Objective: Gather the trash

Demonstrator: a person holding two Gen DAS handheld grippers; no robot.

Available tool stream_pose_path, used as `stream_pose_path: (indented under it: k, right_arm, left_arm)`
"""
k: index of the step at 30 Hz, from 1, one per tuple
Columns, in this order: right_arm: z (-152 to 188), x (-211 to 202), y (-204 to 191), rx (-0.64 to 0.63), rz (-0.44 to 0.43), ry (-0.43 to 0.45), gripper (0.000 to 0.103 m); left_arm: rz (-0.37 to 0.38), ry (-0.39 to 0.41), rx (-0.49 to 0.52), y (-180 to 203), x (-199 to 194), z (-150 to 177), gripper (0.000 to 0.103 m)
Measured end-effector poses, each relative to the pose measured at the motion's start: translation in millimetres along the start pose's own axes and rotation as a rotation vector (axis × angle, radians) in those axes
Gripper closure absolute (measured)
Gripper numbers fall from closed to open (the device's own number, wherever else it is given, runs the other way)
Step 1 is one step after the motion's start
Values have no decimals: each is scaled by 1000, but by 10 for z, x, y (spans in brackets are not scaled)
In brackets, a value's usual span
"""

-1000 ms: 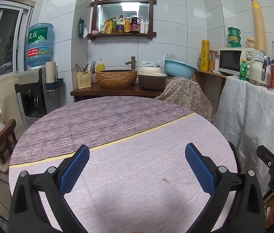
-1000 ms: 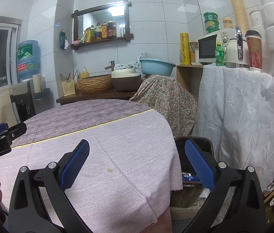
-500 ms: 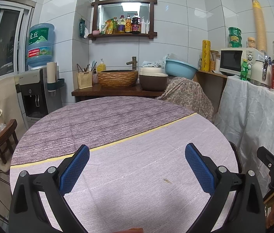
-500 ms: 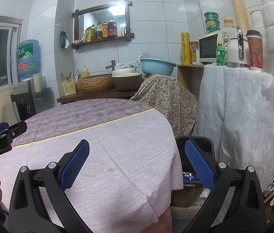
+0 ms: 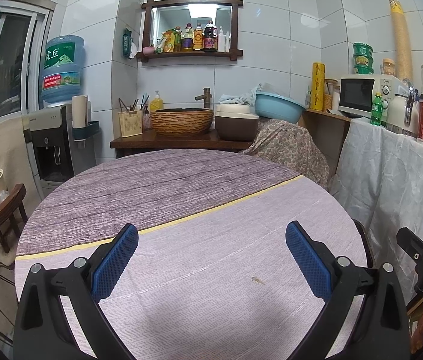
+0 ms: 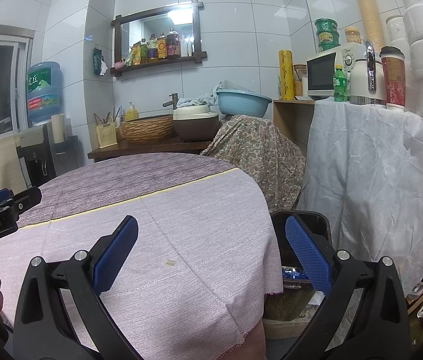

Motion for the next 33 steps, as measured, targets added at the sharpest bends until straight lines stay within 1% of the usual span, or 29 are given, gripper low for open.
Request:
stream_pose_path:
  k: [12, 18, 21, 33]
  right_arm:
    - [1, -2, -3, 0, 0, 0, 6]
    - [-1, -2, -4, 0, 1, 0, 6]
    - [0, -2, -2, 1, 1, -1, 6]
    - [-2, 6, 4, 0, 1, -1, 6]
  left_arm:
    - [-1, -1, -2, 24, 15, -2, 5]
    - [20, 2, -10, 38, 8, -2, 5]
    - [-1, 12, -1, 45, -3, -5, 5]
    - [-2, 6, -4, 45, -10, -12, 5]
Point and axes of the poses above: each gripper's, at about its wrist camera, not at the fingertips, and x roughly the way its jaws point, y to its right, z to its underside, the point moved 6 cm from there along x, roughly the way its jaws point, and after that the axes turned 3 degrees about -x, right-handed, at the moved point
